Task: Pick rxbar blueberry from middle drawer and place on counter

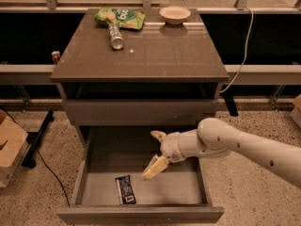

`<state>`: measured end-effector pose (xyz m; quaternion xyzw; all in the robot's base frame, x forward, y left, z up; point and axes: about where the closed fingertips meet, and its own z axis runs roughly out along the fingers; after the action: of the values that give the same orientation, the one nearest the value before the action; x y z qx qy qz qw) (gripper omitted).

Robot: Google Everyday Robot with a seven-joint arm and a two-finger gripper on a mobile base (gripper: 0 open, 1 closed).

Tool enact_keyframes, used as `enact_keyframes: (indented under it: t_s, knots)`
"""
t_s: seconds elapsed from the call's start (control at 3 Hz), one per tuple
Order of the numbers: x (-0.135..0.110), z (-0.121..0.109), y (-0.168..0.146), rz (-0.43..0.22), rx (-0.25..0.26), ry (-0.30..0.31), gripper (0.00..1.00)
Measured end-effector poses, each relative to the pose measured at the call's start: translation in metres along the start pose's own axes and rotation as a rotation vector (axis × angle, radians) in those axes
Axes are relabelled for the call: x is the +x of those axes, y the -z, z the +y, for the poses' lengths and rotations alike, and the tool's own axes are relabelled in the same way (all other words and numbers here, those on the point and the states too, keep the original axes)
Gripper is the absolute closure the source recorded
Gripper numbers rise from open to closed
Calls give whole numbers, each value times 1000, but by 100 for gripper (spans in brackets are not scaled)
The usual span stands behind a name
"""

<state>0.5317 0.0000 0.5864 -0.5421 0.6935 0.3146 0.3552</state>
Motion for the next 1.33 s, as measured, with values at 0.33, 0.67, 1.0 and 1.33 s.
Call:
enact_keyframes:
  t_s: [0.33,0.67,1.0,1.33]
  knots:
    - [28,-7,-27,-27,-34,-54,0]
    - [37,-5,-37,-28,-44,-65,0]
    - [50,-6,-58,-16,-47,-57,0]
    - [74,-13,-94,-38,-93,-4,0]
